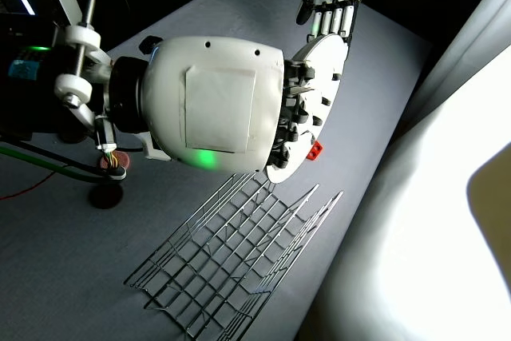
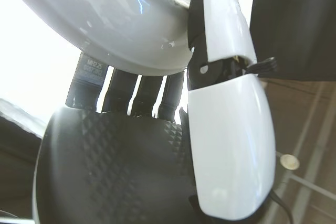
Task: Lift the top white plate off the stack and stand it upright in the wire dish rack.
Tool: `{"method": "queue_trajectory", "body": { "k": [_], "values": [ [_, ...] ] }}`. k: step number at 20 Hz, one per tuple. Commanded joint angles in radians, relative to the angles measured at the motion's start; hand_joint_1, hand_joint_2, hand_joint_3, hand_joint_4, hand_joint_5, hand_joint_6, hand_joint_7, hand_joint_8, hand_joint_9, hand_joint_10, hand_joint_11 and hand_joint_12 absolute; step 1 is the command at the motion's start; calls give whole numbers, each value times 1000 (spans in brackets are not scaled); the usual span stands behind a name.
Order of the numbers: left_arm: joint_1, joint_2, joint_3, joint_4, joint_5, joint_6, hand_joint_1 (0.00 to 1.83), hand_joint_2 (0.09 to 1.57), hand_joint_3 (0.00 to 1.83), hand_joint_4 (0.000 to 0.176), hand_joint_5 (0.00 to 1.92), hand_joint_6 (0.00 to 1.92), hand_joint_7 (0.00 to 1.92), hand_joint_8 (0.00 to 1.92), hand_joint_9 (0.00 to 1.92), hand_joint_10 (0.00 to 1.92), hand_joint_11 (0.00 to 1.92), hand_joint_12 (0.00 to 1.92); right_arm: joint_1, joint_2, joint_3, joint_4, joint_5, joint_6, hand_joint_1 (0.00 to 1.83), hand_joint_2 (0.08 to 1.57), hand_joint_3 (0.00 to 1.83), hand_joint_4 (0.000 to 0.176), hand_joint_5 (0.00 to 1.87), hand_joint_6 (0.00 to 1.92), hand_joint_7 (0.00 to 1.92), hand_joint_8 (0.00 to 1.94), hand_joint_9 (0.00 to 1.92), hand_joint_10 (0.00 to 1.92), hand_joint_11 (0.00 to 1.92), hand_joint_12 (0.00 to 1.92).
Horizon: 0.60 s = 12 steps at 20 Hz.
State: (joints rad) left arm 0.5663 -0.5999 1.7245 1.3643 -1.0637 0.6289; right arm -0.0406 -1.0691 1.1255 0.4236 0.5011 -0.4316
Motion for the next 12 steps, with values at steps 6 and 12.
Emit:
{"method": "queue_trajectory", "body": {
  "k": [6, 12],
  "values": [
    [-19, 13, 7, -80, -34, 9, 152, 871, 3, 0, 14, 0, 6, 0, 2, 0, 88, 35, 25, 25, 19, 13, 140, 39, 1480, 1151, 0, 0, 775, 1247, 848, 915, 909, 998, 766, 1588],
    [-19, 13, 7, -80, -45, 9, 151, 866, 0, 0, 35, 7, 35, 9, 21, 6, 98, 40, 27, 33, 42, 4, 137, 63, 1493, 1078, 0, 0, 930, 1049, 995, 728, 1065, 787, 918, 1428]
  ]
}}
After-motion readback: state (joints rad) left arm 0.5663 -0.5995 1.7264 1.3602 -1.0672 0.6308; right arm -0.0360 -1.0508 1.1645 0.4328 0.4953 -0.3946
